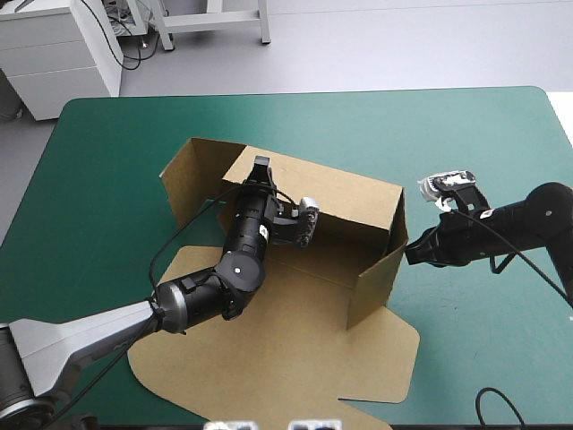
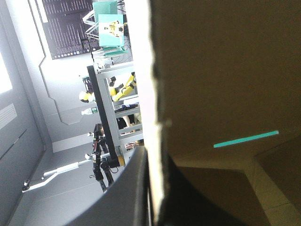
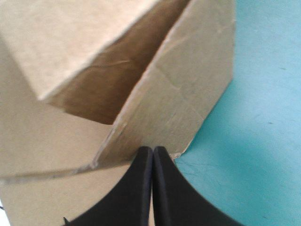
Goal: Fold the box
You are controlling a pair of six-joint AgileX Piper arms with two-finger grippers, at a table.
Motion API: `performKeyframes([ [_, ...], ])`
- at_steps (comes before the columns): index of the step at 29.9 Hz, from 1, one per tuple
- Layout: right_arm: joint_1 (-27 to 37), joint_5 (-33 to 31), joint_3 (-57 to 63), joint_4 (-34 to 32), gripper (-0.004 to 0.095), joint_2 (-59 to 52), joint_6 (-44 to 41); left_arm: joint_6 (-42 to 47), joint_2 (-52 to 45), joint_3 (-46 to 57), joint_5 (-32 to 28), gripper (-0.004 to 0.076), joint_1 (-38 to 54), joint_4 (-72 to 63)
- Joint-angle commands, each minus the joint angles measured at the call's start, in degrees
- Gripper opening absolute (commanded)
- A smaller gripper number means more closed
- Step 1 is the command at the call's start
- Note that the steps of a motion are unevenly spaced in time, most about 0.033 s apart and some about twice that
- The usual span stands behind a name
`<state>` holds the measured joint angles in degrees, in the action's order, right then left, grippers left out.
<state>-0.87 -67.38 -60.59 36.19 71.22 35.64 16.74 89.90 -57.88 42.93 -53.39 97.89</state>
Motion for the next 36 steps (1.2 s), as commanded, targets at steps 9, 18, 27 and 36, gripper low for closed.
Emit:
performKeyframes([
  [9,-0.11,1.73,5.33,8.28,0.0211,-2.26,8.5,0.35,-1.73,-1.69,0.69,-0.0007,-0.16,6.97],
  [18,-0.23,-1.16,5.45,10.7,0.0756,-2.26,8.16,0.35,-1.73,-1.69,0.69,-0.0007,-0.16,6.97],
  [27,-2.58,10.67,10.29,13.57,0.0765,-5.11,6.25,0.35,-1.73,-1.69,0.69,-0.0007,-0.16,6.97],
  [36,-15.74,32.87,18.8,13.36,0.0765,-8.59,5.19,0.35,-1.73,-1.69,0.69,-0.0007,-0.16,6.97],
])
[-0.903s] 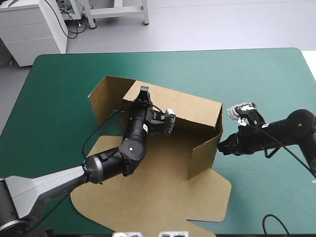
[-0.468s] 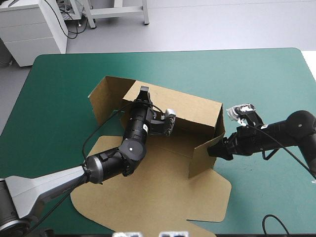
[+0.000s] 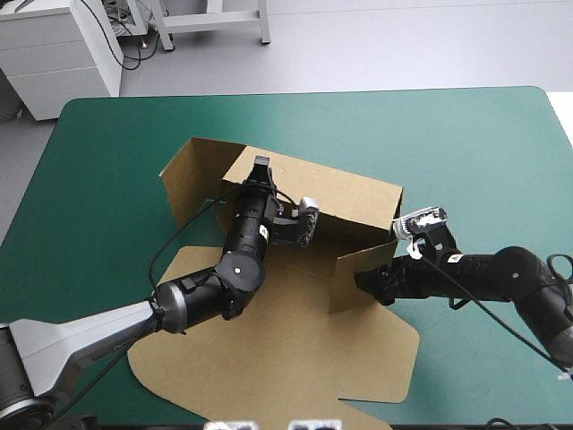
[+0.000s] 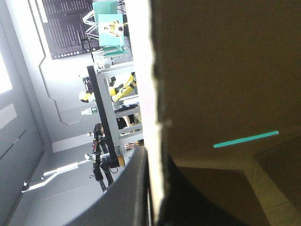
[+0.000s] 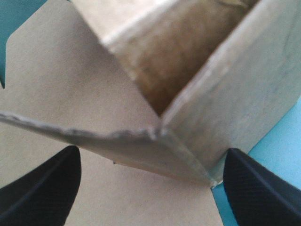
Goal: Fold the box
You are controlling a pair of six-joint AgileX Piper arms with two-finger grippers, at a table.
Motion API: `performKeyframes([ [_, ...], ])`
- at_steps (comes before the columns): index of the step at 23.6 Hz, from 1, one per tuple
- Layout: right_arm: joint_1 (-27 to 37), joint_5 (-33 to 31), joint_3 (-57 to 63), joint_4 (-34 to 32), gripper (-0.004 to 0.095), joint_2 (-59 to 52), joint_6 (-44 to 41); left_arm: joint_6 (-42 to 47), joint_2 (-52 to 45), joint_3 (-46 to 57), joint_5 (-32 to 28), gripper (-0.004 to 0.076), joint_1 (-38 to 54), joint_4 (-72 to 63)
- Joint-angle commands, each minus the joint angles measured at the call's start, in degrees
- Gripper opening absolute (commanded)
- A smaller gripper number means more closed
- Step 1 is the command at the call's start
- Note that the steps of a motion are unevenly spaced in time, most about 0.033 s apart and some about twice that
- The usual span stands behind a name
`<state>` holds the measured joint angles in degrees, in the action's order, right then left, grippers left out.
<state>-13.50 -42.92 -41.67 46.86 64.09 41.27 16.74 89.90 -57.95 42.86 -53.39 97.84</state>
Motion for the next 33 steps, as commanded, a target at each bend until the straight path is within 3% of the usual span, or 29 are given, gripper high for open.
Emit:
performKeyframes([
  [1,-4.5,11.29,0.4,2.54,0.0765,-1.46,-0.77,0.35,-1.73,-1.62,0.75,-0.0007,-0.16,7.02],
  [5,-8.58,21.7,1.95,2.45,0.0765,-1.46,-2.16,0.35,-1.73,-1.62,0.75,-0.0007,-0.16,7.02],
  [9,-10.3,26.91,2.14,0.18,0.0763,-1.46,-5.13,0.35,-1.73,-1.7,0.75,-0.0007,-0.16,7.02],
  [21,-10.3,37.22,2.48,-22.83,0.0742,2.96,-27.47,0.6,-1.73,-4.15,2.02,-0.0007,-0.16,4.62],
  [27,-10.3,36.15,2.48,-30.53,0.0702,2.96,-32.03,0.1,-1.73,-5.47,1.46,-0.0007,-0.16,3.76],
  [30,-8.56,34.83,2.48,-38.83,0.0697,2.96,-42.76,0.1,-1.73,-5.47,1.71,-0.0007,-0.16,3.87],
  [33,-8.56,34.54,2.48,-38.62,0.0677,2.96,-44.03,0.1,-1.73,-5.47,1.71,-0.0007,-0.16,3.87],
])
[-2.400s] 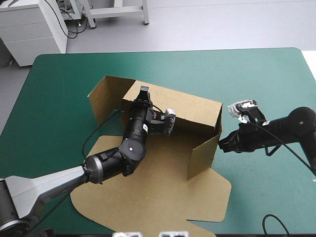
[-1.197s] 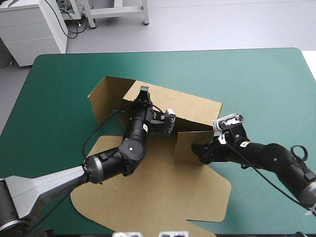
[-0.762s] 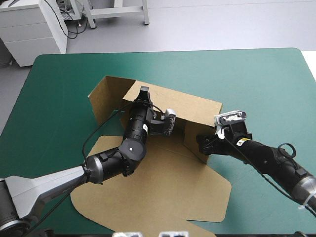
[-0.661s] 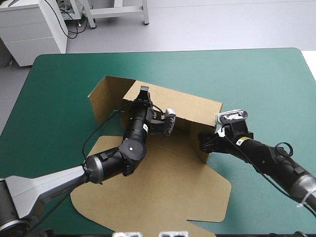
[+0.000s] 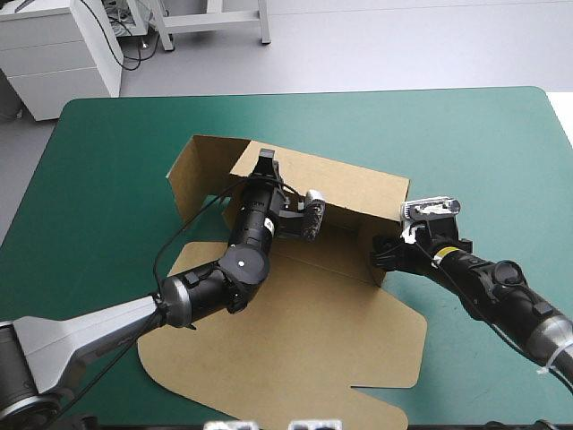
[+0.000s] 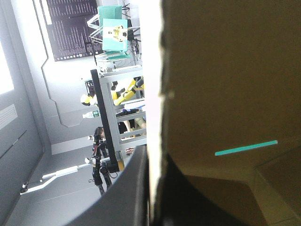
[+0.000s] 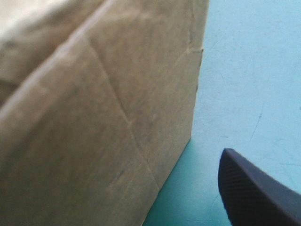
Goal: Fold the box
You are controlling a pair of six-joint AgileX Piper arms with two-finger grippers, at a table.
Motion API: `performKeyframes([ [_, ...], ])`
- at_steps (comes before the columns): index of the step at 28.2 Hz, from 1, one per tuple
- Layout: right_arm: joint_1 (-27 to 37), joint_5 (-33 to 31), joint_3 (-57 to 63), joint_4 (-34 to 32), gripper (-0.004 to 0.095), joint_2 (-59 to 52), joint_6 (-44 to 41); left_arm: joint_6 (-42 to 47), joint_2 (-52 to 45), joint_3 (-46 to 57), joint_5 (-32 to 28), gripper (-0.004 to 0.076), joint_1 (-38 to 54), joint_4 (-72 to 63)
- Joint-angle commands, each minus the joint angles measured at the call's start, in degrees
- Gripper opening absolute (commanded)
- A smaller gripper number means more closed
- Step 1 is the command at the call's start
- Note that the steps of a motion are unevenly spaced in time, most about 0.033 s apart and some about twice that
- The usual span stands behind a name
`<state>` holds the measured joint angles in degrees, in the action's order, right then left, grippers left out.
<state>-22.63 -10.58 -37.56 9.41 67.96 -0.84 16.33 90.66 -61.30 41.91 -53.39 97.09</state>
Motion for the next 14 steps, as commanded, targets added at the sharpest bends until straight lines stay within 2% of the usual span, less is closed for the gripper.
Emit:
performKeyframes([
  [1,0.57,2.2,-1.63,-0.8,0.0658,-0.91,-1.92,0.51,-2.49,-2.11,2.49,-0.0007,-0.16,4.63],
  [3,0.57,2.31,-1.63,0.79,0.0561,-0.91,-1.92,0.51,-2.49,-2.11,2.2,-0.0007,-0.16,4.63],
  [9,0.57,1.29,-1.63,1.6,-0.0024,-0.91,-1.92,0.51,-2.49,-2.11,0.94,-0.0007,-0.16,4.63],
  [14,0.57,2.28,-1.84,3.45,-0.0014,-0.91,-1.94,0.51,-2.49,-2.11,0.3,-0.0007,-0.16,4.73],
])
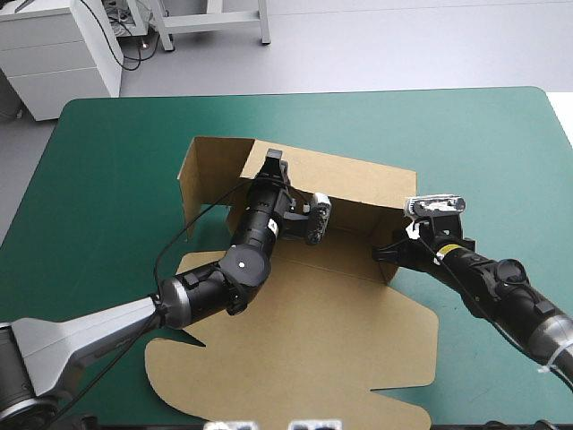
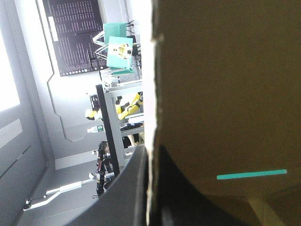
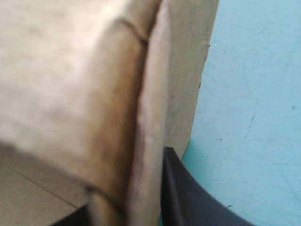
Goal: Fold the box
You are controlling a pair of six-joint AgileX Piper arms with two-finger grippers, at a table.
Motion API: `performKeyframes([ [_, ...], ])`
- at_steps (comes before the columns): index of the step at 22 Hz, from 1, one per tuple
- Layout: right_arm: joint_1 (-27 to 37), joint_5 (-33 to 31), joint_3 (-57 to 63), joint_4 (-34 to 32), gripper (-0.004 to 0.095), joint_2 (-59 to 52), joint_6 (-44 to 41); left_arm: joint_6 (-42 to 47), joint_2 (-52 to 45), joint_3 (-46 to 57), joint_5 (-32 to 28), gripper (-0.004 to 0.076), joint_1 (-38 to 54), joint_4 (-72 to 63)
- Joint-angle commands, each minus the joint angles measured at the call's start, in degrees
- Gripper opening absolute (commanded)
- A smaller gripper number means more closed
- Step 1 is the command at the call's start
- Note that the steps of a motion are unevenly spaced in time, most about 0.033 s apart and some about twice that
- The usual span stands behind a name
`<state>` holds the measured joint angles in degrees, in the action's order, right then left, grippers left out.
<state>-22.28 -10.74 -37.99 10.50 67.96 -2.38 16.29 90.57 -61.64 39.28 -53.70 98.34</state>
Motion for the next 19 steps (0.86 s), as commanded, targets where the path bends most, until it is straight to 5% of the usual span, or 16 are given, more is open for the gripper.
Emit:
performKeyframes([
  [1,0.22,3.08,-1.42,2.73,-0.0014,-0.91,-0.4,0.55,-2.41,-1.78,2.84,-0.0007,0.15,3.59],
  [11,0.22,7.35,-1.42,6.07,-0.0014,-0.81,0.0,1.09,-2.41,-1.78,2.74,0.0002,0.15,3.78],
  [13,0.22,7.25,-1.42,5.87,-0.0014,-0.81,1.02,1.09,-2.41,-1.78,2.74,0.0086,0.15,3.9],
  [17,0.22,6.66,-3.4,5.32,-0.0013,0.12,1.02,1.49,-2.41,-2.26,2.59,0.0411,0.15,6.59],
  [19,0.22,5.02,-6.17,4.78,-0.0013,2.38,1.02,1.49,-2.41,-2.26,2.59,0.0456,0.15,6.59],
])
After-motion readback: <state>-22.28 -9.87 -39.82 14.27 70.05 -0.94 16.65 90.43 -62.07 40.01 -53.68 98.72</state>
